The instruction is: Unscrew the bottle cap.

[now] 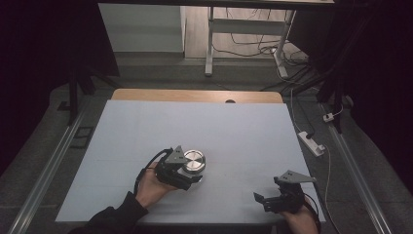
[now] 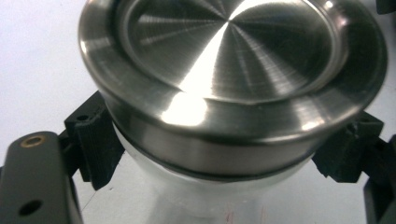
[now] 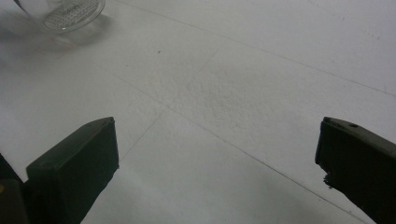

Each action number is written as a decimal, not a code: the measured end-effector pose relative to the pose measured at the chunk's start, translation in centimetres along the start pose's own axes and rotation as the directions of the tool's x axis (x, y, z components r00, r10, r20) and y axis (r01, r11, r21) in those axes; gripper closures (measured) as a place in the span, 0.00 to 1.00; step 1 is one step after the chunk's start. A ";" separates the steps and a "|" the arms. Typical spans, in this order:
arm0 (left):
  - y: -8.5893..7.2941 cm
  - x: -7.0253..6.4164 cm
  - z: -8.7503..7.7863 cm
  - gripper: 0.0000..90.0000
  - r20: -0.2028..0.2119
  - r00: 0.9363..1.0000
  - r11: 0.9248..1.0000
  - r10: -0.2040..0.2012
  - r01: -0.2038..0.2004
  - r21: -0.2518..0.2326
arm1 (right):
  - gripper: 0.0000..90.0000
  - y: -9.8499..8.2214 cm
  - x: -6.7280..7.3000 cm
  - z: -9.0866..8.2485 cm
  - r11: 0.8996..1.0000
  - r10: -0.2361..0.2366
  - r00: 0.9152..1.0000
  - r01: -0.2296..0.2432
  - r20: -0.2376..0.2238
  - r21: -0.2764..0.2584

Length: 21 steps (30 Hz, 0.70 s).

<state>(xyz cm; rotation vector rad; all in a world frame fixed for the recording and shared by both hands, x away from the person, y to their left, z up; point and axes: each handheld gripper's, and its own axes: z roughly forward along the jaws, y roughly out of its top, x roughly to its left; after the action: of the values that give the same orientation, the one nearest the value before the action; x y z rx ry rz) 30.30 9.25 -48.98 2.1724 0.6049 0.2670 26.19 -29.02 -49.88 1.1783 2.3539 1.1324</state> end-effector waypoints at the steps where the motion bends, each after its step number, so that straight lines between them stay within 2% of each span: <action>1: 0.0 0.0 0.0 0.18 -0.001 1.000 1.000 0.001 -0.001 -0.001 | 0.00 0.0 0.1 0.0 1.000 -0.002 1.000 0.002 0.001 -0.002; 7: 0.0 0.1 0.0 0.18 0.000 1.000 1.000 -0.002 0.002 -0.005 | 0.00 0.0 0.1 -0.1 1.000 -0.008 1.000 0.008 0.000 -0.012; 9: 0.0 0.1 -0.1 0.18 -0.001 1.000 1.000 -0.005 0.005 -0.007 | 0.00 0.2 0.2 -0.2 1.000 0.001 1.000 -0.001 -0.019 -0.027; 21: -0.1 0.1 0.0 0.18 -0.007 1.000 1.000 -0.003 0.002 -0.008 | 0.00 0.9 1.1 0.0 0.998 -0.036 0.998 0.034 -0.045 -0.048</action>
<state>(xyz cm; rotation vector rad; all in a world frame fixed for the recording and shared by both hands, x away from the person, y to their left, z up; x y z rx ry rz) 30.37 9.38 -49.03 2.1637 0.6092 0.2748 26.01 -27.89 -49.08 1.1027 2.3585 1.2082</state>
